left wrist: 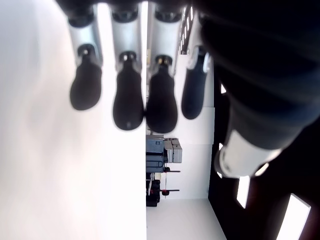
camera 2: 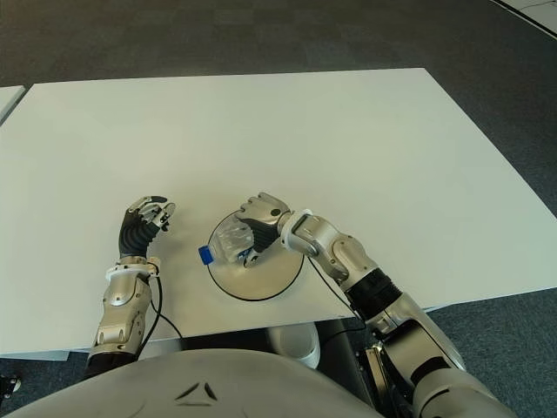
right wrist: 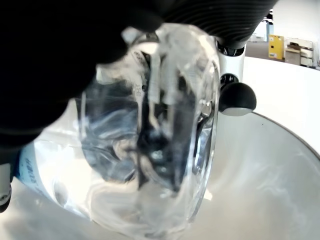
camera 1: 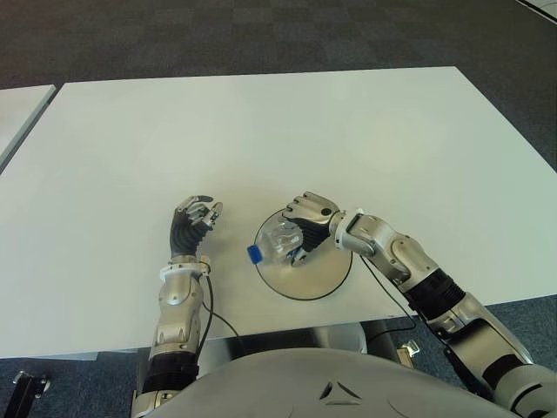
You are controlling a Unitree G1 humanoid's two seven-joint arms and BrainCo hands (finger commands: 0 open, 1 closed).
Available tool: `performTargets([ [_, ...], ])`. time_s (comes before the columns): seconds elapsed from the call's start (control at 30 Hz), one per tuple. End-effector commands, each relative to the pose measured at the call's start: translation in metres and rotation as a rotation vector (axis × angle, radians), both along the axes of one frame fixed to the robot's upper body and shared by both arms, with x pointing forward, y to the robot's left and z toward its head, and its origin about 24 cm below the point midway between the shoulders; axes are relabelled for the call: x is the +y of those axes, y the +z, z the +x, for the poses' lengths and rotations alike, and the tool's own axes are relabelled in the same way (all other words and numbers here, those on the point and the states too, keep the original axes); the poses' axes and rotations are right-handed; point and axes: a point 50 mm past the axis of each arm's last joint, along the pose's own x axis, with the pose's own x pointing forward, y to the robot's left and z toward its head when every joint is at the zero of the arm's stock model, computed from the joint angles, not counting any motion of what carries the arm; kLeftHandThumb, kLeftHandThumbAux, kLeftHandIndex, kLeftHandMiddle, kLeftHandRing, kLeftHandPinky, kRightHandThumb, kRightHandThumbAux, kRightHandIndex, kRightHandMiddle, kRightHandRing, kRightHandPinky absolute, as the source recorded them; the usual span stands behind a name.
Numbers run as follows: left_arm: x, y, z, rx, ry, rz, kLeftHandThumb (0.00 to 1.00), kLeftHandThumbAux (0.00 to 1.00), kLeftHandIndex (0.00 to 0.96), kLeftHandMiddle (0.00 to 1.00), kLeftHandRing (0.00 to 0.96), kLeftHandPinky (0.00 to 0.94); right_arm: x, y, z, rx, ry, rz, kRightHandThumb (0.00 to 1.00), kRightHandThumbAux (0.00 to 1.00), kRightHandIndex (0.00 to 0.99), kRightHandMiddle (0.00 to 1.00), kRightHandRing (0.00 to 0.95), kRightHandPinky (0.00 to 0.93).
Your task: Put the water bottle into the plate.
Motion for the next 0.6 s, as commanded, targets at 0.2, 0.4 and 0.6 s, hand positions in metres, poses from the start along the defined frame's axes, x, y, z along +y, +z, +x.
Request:
performTargets([
  [0.2,0.0008,-0.0043,-0.0025,0.025,0.010,-0.002,0.708,0.714,0.436,0.710,0.692,0.676,-0.0068,-0.0146,-0.0012,0.011,-0.040,-0.119,0.705,0.726,0.437,0.922,0.903,0.898],
  [0.4,0.0006,-0.0044,-0.0023,0.027,0.012,-0.007,0.708,0.714,0.436,0.705,0.688,0.674,-0.0064,-0.0121,-0.0010,-0.020,-0.039,-0.102,0.704,0.726,0.437,0.912,0.898,0.886],
  [0.6,0.0004,-0.0039,-0.0017,0.021,0.005,-0.009,0.708,0.714,0.436,0.711,0.695,0.685,-0.0070,-0.0109,-0.0022,-0.051,-0.010,-0.077,0.697,0.727,0.432,0.785,0.765,0.746],
])
